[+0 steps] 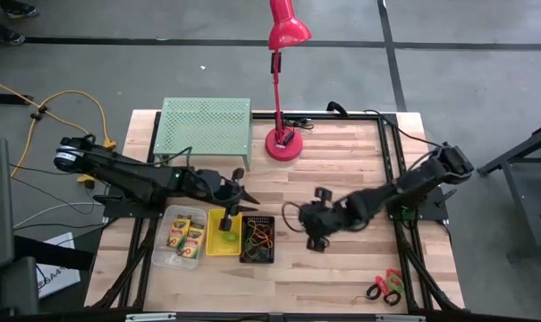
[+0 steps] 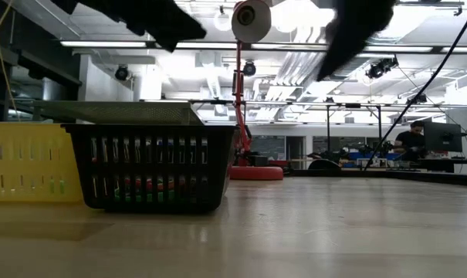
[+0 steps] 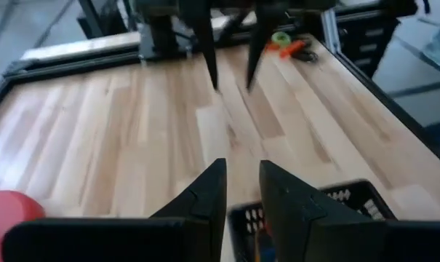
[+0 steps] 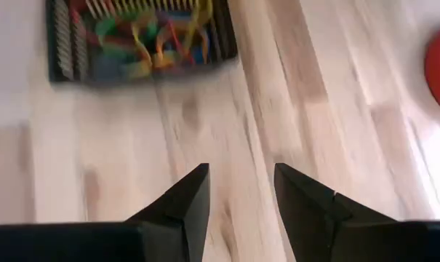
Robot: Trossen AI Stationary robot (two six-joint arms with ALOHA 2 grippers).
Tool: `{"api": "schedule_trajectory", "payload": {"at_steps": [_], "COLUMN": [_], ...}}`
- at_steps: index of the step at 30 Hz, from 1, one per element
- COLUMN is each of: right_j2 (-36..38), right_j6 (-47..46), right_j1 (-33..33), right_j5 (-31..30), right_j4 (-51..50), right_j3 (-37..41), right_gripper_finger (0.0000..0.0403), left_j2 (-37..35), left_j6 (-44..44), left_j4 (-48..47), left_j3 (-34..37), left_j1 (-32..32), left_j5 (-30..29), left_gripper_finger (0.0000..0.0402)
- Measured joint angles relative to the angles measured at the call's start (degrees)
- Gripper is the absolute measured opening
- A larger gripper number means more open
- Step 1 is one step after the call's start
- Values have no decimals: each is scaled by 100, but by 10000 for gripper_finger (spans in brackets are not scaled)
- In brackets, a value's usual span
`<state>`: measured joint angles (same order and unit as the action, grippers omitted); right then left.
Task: Pick & Place Office Desk Supplies
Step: Put the orange spring keychain into the yellow bin
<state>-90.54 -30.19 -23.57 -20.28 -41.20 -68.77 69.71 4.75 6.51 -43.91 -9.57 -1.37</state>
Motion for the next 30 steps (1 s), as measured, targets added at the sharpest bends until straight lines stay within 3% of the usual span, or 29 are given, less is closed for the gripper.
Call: {"api": "schedule_trajectory", "payload": {"at_steps": [10, 20, 30], "right_j2": [0, -9, -153], "right_j6": [-3234, -6416, -9507], "right_j1": [-1288, -2526, -3525], "right_j5": [-1, 1540, 2208], "right_j4": [-1415, -2304, -2261], "right_j3": [2, 2, 5], "right_gripper_finger": [142, 142, 142], "left_j2": [118, 116, 116], "left_j6": [-9, -47, 107], "left_j4": [140, 137, 130], "left_j3": [3, 2, 1], "left_j1": [-193, -193, -174], "left_j5": [-37, -43, -41], "left_gripper_finger": [79, 79, 79]}}
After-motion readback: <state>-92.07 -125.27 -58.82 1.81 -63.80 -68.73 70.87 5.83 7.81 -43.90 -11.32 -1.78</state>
